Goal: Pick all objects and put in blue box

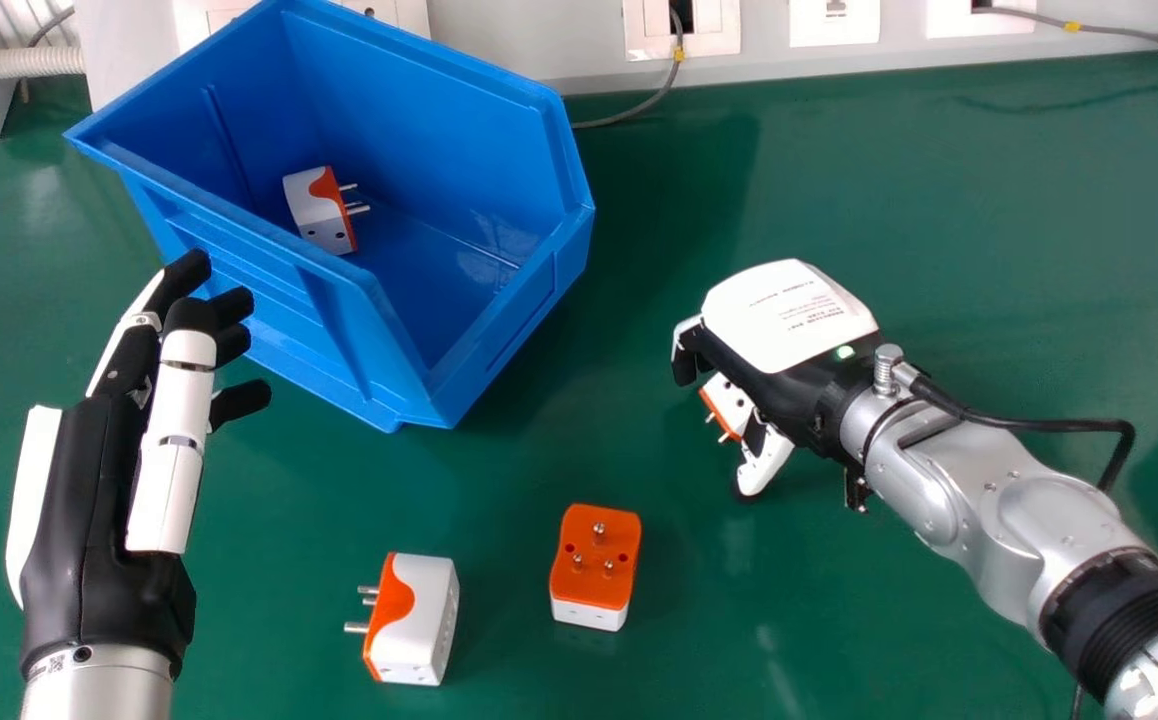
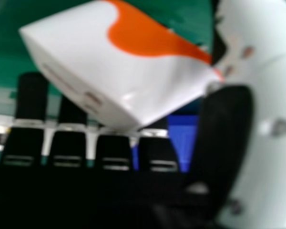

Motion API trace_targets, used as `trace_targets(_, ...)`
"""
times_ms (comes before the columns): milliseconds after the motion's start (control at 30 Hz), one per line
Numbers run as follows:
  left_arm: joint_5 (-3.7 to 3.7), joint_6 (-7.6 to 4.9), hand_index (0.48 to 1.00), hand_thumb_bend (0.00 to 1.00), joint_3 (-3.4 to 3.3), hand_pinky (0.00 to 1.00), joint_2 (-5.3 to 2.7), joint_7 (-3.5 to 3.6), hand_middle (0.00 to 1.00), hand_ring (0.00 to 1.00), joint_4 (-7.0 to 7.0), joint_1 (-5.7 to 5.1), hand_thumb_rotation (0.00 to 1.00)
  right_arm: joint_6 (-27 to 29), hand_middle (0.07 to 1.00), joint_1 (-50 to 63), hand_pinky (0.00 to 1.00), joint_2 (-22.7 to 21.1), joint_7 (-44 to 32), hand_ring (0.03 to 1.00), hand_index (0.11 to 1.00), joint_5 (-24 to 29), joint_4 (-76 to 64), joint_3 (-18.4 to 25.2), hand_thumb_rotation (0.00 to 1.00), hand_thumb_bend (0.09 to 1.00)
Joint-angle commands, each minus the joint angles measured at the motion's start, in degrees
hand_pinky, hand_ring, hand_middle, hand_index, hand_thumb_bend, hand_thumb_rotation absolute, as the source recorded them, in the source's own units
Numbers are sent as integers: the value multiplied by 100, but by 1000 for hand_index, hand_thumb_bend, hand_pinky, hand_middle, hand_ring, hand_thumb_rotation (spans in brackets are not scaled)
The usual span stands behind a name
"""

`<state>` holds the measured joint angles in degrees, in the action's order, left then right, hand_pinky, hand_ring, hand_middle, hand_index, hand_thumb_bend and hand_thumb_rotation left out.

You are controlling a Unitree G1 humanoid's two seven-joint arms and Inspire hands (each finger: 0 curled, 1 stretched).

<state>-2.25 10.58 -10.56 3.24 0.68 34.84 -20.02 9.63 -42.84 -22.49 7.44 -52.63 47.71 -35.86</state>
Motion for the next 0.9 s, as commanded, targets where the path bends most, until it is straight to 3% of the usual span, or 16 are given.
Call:
trace_targets(0, 41, -69, 890, 355, -9, 766, 21, -23, 854, 859, 159, -14, 897, -37, 569, -206, 446, -92, 222, 524, 514, -90, 39, 19, 8, 521)
trace_targets(467, -14, -88, 890, 364, -46, 766, 34, 8, 854, 858, 90, 17, 897, -169, 525, -168, 388, -48, 179, 461, 471, 123, -182, 225, 2, 507)
trace_targets(867, 9, -55, 891, 359, -12, 767, 11, -18, 854, 859, 111, 22, 897, -229, 518, -68, 365, -173, -57, 437, 472, 152, -617, 327, 0, 501)
